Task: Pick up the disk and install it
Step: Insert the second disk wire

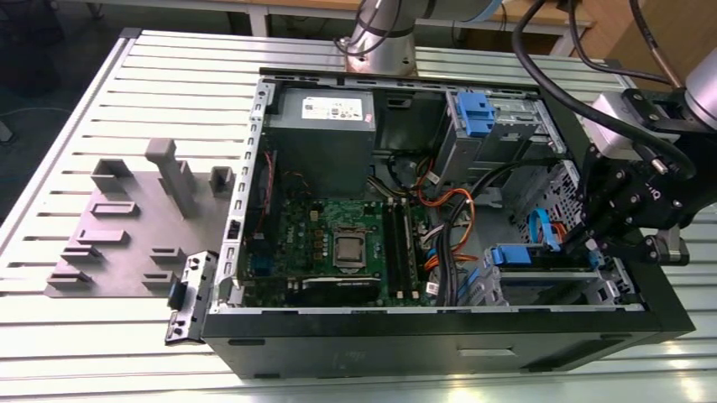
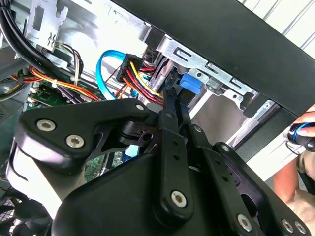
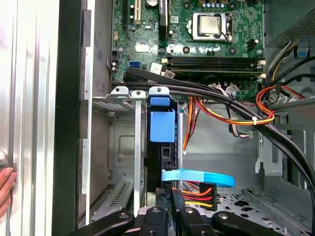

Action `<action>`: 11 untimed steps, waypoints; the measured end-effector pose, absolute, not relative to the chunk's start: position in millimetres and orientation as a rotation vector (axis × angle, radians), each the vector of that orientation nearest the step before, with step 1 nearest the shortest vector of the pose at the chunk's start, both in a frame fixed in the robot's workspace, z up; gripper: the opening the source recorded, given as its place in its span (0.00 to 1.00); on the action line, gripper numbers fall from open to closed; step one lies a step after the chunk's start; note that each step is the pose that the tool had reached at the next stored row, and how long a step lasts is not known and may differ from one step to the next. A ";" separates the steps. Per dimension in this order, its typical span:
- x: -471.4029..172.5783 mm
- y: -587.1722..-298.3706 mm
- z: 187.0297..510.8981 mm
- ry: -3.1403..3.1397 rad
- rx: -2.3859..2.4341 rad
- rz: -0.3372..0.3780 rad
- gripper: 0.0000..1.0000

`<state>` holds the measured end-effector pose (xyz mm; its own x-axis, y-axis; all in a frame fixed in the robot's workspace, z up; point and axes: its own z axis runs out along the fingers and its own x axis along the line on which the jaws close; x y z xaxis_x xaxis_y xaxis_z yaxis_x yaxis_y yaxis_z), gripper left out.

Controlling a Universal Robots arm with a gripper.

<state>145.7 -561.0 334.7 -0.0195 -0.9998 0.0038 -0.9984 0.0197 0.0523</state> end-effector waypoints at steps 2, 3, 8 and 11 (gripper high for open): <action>145.7 -561.0 334.0 -2.215 2.172 -0.054 0.16; 145.6 -561.0 333.4 -2.215 2.172 -0.054 0.16; 145.7 -561.0 331.6 -2.215 2.172 -0.054 0.16; 145.7 -561.0 331.2 -2.215 2.172 -0.054 0.16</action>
<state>145.7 -561.0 331.2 -0.0195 -0.9998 0.0038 -0.9984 0.0197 0.0524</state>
